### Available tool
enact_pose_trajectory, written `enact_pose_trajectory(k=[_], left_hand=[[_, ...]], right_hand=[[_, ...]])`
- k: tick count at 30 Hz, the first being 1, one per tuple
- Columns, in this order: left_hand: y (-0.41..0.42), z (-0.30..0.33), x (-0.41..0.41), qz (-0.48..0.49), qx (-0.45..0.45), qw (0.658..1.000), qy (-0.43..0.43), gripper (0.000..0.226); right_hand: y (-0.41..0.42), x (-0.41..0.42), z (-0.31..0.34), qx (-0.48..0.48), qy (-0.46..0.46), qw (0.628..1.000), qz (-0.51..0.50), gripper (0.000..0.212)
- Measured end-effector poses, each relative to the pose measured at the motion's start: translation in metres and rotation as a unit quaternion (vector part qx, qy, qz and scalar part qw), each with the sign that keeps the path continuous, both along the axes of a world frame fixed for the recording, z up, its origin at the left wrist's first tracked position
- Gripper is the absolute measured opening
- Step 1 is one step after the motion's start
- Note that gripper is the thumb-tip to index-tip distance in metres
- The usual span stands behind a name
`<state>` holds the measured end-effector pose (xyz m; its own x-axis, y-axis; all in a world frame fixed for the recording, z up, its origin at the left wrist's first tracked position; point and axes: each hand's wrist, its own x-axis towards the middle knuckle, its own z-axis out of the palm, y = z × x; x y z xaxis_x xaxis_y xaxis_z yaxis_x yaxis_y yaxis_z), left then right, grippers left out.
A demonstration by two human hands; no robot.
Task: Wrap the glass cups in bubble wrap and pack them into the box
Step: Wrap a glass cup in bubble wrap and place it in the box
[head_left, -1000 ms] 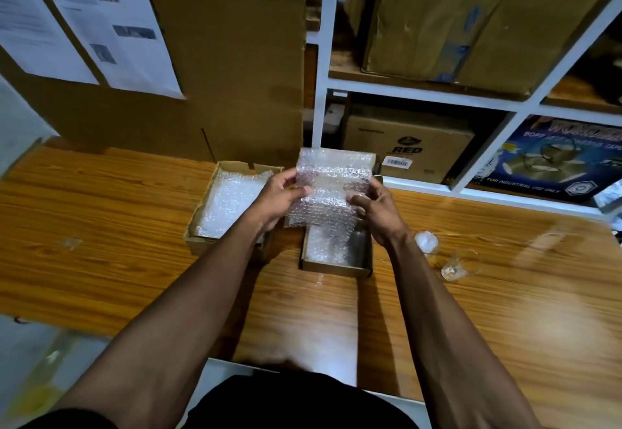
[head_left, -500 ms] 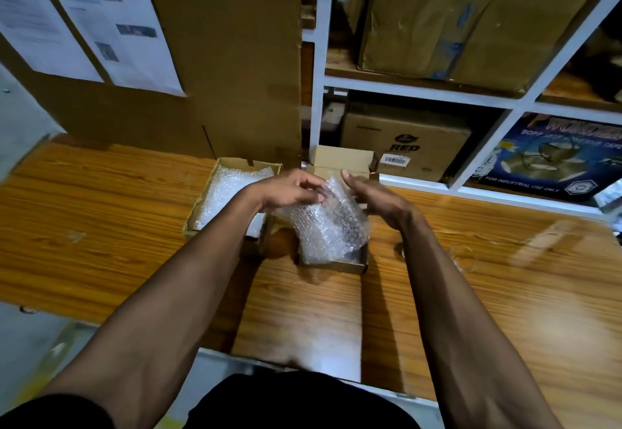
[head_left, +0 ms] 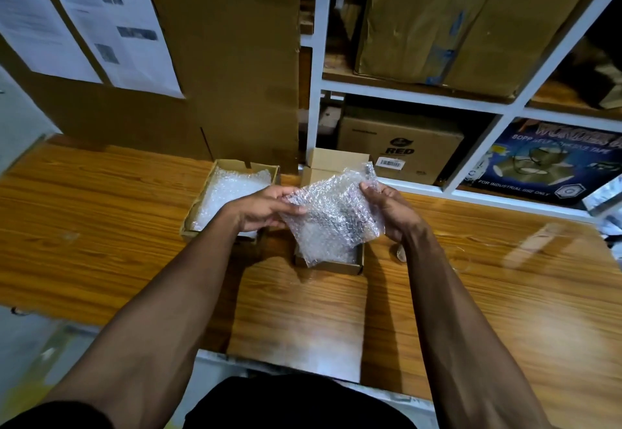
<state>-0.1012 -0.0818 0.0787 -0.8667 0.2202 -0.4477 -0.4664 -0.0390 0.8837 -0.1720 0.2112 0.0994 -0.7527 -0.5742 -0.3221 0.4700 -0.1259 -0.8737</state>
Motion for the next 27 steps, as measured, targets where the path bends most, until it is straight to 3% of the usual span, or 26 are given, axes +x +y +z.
enact_pose_trajectory(k=[4, 6, 8, 11, 15, 17, 22, 27], left_hand=[[0.002, 0.0, 0.005, 0.057, 0.031, 0.998, 0.01, 0.044], [0.005, 0.002, 0.006, 0.147, 0.072, 0.986, 0.022, 0.028], [0.008, -0.003, 0.005, 0.18, 0.099, 0.979, 0.013, 0.027], [0.018, -0.012, 0.005, 0.167, 0.037, 0.985, -0.013, 0.074], [0.02, -0.017, 0.002, 0.18, -0.012, 0.983, 0.012, 0.104], [0.016, -0.016, -0.001, 0.183, -0.035, 0.982, 0.027, 0.091], [0.011, -0.002, -0.004, 0.185, -0.064, 0.977, 0.085, 0.025], [0.007, 0.004, -0.001, 0.165, -0.095, 0.978, 0.085, 0.026]], right_hand=[[0.004, -0.003, -0.003, 0.013, 0.038, 0.999, -0.025, 0.011], [0.006, -0.005, -0.01, 0.018, 0.047, 0.998, -0.037, 0.023], [0.007, -0.007, -0.017, 0.032, 0.06, 0.996, -0.058, 0.039], [0.008, -0.007, -0.024, 0.048, 0.061, 0.994, -0.073, 0.055], [0.014, 0.002, -0.026, 0.12, 0.103, 0.984, -0.076, 0.028], [0.018, 0.0, -0.03, 0.149, 0.122, 0.977, -0.096, 0.016], [0.021, -0.002, -0.025, 0.135, 0.135, 0.975, -0.114, 0.012], [0.029, -0.002, -0.022, 0.136, 0.144, 0.976, -0.085, 0.032]])
